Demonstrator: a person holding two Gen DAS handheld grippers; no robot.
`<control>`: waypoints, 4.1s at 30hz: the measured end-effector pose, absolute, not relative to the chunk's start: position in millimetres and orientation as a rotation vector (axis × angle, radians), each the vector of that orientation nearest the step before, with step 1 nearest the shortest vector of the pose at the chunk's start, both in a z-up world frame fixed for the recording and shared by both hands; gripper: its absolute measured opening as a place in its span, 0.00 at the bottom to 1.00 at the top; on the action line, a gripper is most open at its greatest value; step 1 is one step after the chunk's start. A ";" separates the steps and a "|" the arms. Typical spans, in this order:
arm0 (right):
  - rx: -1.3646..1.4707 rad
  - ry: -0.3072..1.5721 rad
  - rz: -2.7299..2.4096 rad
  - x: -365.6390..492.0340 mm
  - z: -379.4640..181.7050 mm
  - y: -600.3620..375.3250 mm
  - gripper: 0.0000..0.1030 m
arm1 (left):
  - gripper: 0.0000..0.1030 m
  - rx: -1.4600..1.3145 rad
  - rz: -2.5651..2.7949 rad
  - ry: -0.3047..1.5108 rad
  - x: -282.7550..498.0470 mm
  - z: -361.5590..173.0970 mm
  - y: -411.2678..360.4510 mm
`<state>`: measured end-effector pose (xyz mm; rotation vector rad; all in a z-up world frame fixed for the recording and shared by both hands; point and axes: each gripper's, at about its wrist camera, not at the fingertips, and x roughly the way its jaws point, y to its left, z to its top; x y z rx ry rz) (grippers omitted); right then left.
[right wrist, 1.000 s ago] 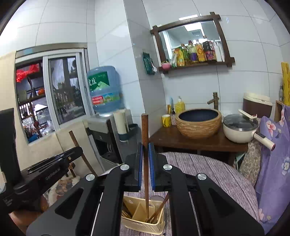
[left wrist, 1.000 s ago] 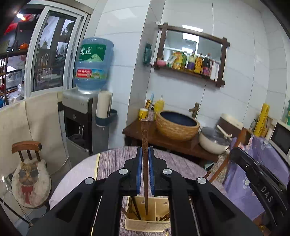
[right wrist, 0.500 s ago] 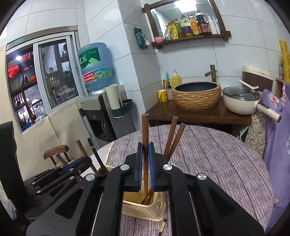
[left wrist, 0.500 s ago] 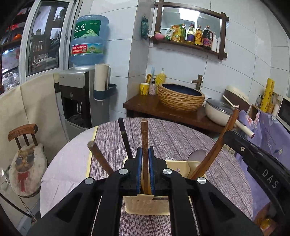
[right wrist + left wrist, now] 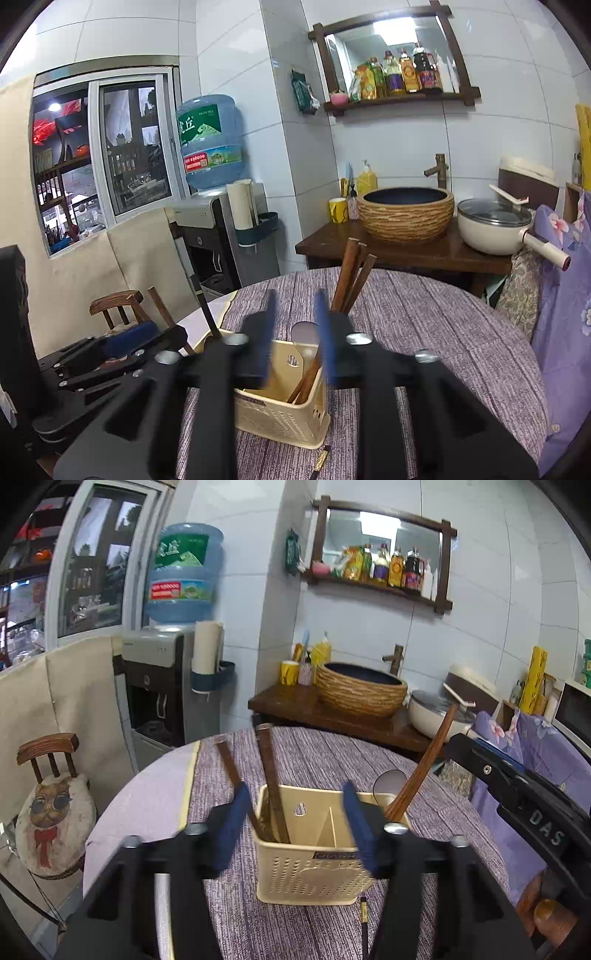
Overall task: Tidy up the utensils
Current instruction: 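Lower both chopsticks into the holder and open both tools, then move both tools back over the spoon and black chopstick on the table, then grasp the metal spoon with the left tool while the right tool grasps the black chopstick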
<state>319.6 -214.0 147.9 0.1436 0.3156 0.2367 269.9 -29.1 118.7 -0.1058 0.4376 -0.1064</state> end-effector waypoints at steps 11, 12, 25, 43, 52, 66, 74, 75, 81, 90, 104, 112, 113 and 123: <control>0.100 0.319 0.193 255.3 121.0 -226.6 0.94 | 0.94 -0.078 -0.073 0.348 207.4 98.7 -17.6; 0.100 0.336 0.192 253.2 116.2 -227.3 0.94 | 0.95 -0.064 -0.072 0.355 204.7 95.2 -18.3; 0.144 0.568 0.115 235.8 30.1 -251.5 0.94 | 0.95 -0.043 -0.048 0.563 187.1 29.4 -6.0; 0.197 0.653 0.050 208.2 -26.3 -278.1 0.94 | 0.71 0.010 -0.186 0.756 171.6 -27.1 -60.4; 0.210 0.655 0.033 202.0 -27.4 -289.3 0.94 | 0.63 0.051 -0.187 0.799 194.9 -37.9 -93.1; 0.240 0.672 0.037 207.4 -32.9 -295.9 0.94 | 0.56 0.036 -0.161 0.846 209.5 -46.3 -99.5; 0.242 0.681 0.035 209.1 -33.7 -293.6 0.94 | 0.52 0.057 -0.163 0.846 210.1 -45.4 -106.0; 0.244 0.682 0.034 209.1 -33.9 -293.7 0.94 | 0.50 0.055 -0.162 0.848 210.5 -45.1 -104.9; 0.253 0.686 0.036 210.9 -33.7 -291.5 0.94 | 0.46 0.046 -0.143 0.856 210.8 -46.5 -94.6; 0.246 0.733 0.090 223.2 -33.2 -275.8 0.94 | 0.46 0.081 -0.112 0.852 224.3 -45.3 -65.0; 0.144 0.869 0.145 298.8 -38.3 -209.0 0.57 | 0.60 0.036 -0.089 0.844 223.4 -43.0 -30.1; 0.088 0.916 0.071 329.0 -48.0 -181.4 0.48 | 0.67 0.012 -0.074 0.831 211.2 -38.8 -22.4; 0.076 0.915 0.058 330.6 -48.2 -178.0 0.45 | 0.67 0.007 -0.078 0.833 211.1 -39.4 -22.4; 0.040 0.899 0.021 334.3 -50.8 -181.0 0.11 | 0.69 0.013 -0.060 0.870 215.2 -44.8 -33.5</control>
